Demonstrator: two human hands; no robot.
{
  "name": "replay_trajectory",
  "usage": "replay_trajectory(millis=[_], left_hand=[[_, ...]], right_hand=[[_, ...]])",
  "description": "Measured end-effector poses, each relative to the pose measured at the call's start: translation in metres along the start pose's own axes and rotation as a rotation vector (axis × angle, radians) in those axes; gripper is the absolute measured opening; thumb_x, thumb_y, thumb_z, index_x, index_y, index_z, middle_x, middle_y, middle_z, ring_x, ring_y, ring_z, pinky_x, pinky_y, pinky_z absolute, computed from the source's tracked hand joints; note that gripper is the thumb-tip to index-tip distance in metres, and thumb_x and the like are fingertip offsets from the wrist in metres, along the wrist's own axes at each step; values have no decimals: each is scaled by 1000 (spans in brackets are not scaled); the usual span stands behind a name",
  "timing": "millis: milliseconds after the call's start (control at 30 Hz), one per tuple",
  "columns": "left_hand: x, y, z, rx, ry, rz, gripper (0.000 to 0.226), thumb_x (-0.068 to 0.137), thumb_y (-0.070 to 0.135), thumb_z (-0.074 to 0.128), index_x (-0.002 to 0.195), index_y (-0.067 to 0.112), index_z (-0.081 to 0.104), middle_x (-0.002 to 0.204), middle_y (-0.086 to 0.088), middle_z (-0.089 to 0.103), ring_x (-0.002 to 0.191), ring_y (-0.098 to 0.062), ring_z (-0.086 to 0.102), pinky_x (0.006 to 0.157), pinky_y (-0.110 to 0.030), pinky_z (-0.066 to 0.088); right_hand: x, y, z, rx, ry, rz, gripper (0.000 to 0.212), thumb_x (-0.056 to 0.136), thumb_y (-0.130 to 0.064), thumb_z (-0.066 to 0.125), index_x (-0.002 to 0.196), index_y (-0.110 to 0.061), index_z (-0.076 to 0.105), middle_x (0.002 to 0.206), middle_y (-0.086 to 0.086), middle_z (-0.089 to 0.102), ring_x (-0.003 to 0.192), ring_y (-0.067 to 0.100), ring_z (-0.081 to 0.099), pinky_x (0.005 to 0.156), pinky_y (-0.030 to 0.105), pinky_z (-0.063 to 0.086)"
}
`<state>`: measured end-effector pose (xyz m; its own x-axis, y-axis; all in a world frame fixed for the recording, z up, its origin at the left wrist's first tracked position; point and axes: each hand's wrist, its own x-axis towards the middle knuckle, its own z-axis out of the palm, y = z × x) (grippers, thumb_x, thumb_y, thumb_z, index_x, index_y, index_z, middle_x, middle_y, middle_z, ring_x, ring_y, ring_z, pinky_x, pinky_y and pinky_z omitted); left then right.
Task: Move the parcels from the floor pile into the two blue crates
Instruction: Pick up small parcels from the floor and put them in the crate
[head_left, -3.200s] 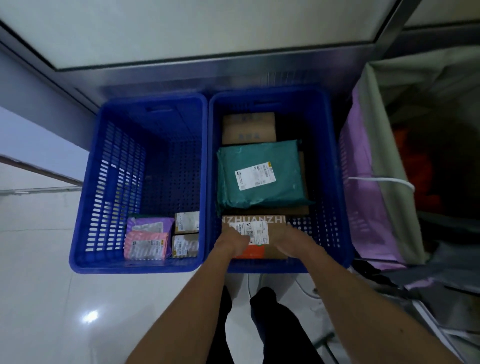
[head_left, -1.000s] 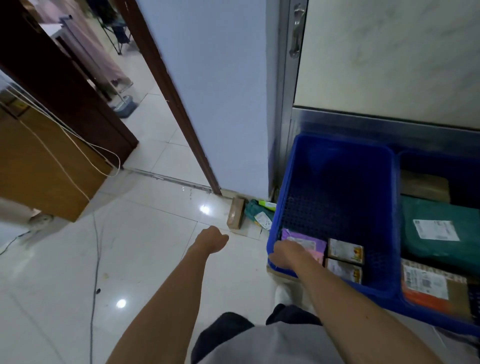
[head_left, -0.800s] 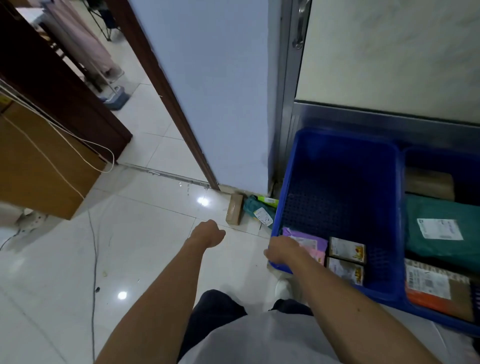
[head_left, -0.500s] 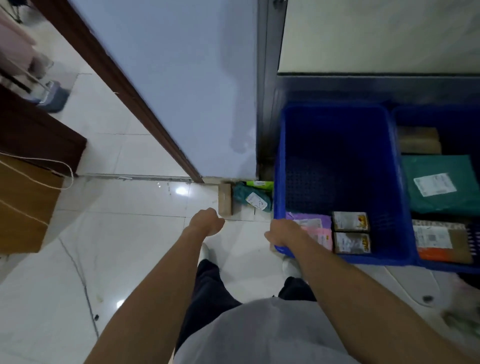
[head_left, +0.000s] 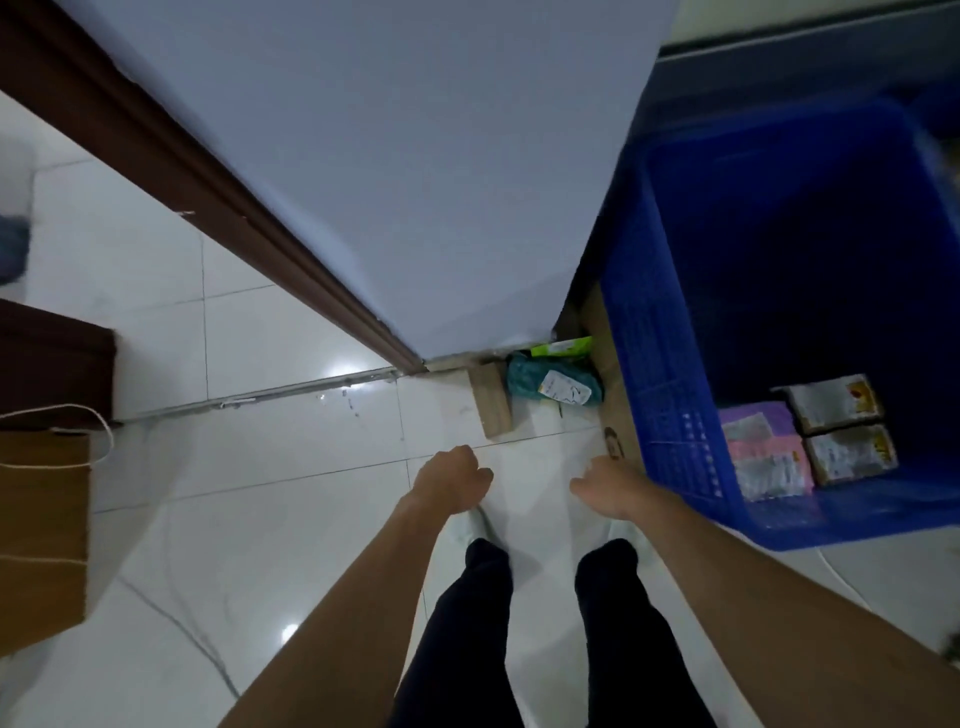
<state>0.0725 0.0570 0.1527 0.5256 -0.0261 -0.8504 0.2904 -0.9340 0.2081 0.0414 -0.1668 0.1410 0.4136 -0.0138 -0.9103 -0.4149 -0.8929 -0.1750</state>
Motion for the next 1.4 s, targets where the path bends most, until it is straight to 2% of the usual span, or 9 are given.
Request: replay_trajectory(millis=[133,267,400,633,767,867,1100,1267,1400], left_hand=[[53,-17,14,-124,-15,-27,36,96,33,47,123,11,58,118,-9,65,109,-28,60,94,-37,50],[119,-39,44,-267,-40,-41,30,95,34,51,122,25,58,111,-3,69,102,-23,63,91,-32,50],[199,-64,88,-466,-35,-109,29,93,30,55,121,23,60,105,-4,71,91,-21,64,89,-33,53],[334,-97,179,-496,-41,-142,51,89,39,50,135,17,48,127,-2,65,121,-24,56,103,-30,41],[405,-109,210,-536,7,-128,64,95,31,53,153,14,29,153,-8,43,136,-29,45,112,-39,38],[446,-111,217,-573,50,-100,73,97,35,55,157,16,18,158,-9,36,140,-31,42,114,-45,37],[480,-102,230,-817,48,-48,76,76,37,59,149,36,35,140,5,57,123,-23,59,107,-45,47],[439,-95,221,-751,39,-3,63,85,34,55,146,39,39,137,6,60,122,-21,60,107,-43,46],[381,-75,199,-662,43,26,62,89,39,59,147,34,37,131,6,61,118,-21,60,103,-38,47]], right_hand=[[68,-13,-2,-80,-23,6,48,98,-41,41,128,-7,55,125,14,59,106,27,58,78,31,46],[148,-20,-6,-90,17,-18,47,95,-45,42,121,-9,57,122,12,60,104,29,59,77,31,45],[236,-18,17,-130,49,-25,49,98,-44,42,128,-8,56,128,16,58,109,30,58,73,30,42],[384,-14,103,-61,35,-27,34,90,-47,45,104,-17,52,109,11,59,95,30,56,67,31,40],[453,-18,140,52,109,-21,58,98,-44,45,145,-12,37,149,12,41,128,35,48,97,40,42],[490,-26,149,222,182,-44,67,97,-43,47,155,-18,24,156,7,32,137,33,41,107,41,38],[518,-33,163,426,171,-56,75,85,-55,57,149,-24,34,141,3,53,124,28,53,103,44,45],[482,-25,157,460,126,-36,71,87,-54,56,148,-26,36,139,1,54,119,24,54,93,37,45],[422,-24,142,423,159,-27,74,82,-54,61,146,-28,35,135,0,56,116,24,56,97,41,47]])
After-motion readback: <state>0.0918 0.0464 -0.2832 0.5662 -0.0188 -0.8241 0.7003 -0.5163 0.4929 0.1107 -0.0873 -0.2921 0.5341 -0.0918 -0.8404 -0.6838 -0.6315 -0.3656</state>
